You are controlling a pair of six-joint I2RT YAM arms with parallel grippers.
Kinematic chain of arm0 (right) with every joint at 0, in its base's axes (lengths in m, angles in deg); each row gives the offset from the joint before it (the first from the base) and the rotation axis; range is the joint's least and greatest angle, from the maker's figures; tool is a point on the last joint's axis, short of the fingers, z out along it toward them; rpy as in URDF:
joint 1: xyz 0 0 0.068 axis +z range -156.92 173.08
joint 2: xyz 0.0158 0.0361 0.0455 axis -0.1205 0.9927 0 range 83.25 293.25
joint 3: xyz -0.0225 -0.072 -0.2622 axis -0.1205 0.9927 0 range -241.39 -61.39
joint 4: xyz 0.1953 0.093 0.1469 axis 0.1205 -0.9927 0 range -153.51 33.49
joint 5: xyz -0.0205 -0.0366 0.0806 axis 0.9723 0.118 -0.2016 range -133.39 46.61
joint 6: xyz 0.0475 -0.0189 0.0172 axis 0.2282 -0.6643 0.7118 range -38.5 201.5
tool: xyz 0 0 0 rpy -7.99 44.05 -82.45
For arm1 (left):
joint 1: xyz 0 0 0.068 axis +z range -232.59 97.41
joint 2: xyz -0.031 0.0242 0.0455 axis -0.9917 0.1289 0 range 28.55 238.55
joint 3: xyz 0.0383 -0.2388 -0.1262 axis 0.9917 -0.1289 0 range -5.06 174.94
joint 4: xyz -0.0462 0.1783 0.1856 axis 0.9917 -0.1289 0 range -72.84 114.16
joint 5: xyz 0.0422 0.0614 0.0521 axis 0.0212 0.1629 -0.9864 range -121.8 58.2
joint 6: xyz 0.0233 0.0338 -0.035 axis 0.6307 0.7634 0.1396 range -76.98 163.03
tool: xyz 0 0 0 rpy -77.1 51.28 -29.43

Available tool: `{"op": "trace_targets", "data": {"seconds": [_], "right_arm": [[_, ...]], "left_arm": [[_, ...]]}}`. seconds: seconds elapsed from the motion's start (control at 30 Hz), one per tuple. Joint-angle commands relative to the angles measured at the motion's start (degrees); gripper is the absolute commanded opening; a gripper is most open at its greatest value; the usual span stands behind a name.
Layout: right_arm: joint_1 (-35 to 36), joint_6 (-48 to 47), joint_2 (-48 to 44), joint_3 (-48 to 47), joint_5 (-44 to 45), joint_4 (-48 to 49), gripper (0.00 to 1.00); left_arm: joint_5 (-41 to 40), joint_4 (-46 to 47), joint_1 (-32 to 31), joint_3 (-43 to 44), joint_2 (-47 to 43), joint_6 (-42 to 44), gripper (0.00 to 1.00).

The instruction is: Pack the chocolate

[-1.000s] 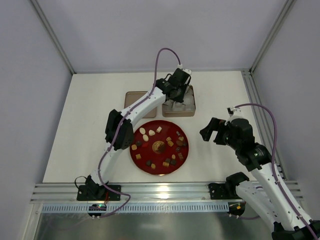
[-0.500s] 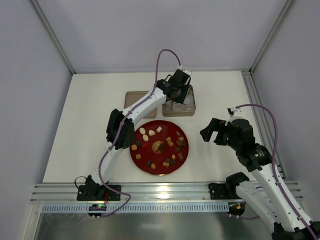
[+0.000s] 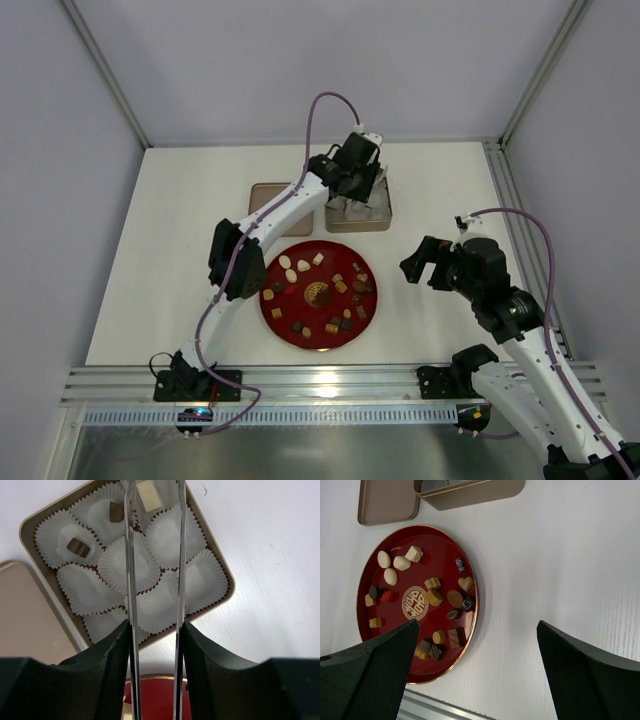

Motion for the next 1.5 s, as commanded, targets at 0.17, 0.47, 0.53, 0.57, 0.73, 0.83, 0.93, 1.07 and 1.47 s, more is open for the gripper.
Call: {"op": "trace_targets", "data": {"seconds": [0.17, 0.47, 0.53, 0.57, 0.73, 0.83, 0.93, 1.07, 1.47], "right_arm": [[0.25, 0.26, 0.07, 0.06, -0.06, 2.65, 1.0], [0.16, 0.62, 1.3, 1.82, -0.94, 5.29, 1.0], [0.07, 0.7, 1.65, 2.26, -1.38, 5.9, 1.0], [0.16, 0.7, 1.74, 2.7, -1.56, 6.26, 1.0], [0.07, 0.88, 2.18, 4.54, -1.73, 7.75, 1.0], [0.16, 0.97, 2.26, 5.6, -1.82, 8.28, 1.0], [0.16, 0.97, 2.26, 6.48, -1.91, 8.63, 1.0], [0.16, 1.05, 2.18, 7.53, -1.73, 8.81, 1.0], [0.25, 0.7, 1.74, 8.41, -1.38, 8.28, 1.0]], "left_arm": [[2.69, 1.78, 0.29, -4.73, -16.58, -0.27, 0.42], [3.13, -2.43, -1.64, -20.64, -30.38, -3.26, 0.38], [2.87, -4.09, -2.61, -25.03, -34.59, -3.78, 0.38], [2.69, -4.45, -3.57, -26.79, -36.18, -4.05, 0.38], [0.76, -7.62, -8.14, -38.63, -46.63, -5.01, 0.39], [0.05, -9.9, -10.69, -43.75, -50.69, -6.51, 0.39], [0.14, -10.78, -12.71, -50.17, -55.61, -8.78, 0.4], [0.58, -10.61, -15.17, -56.5, -59.31, -11.6, 0.41], [-1.09, -7.1, -18.08, -62.14, -57.47, -17.15, 0.43]]}}
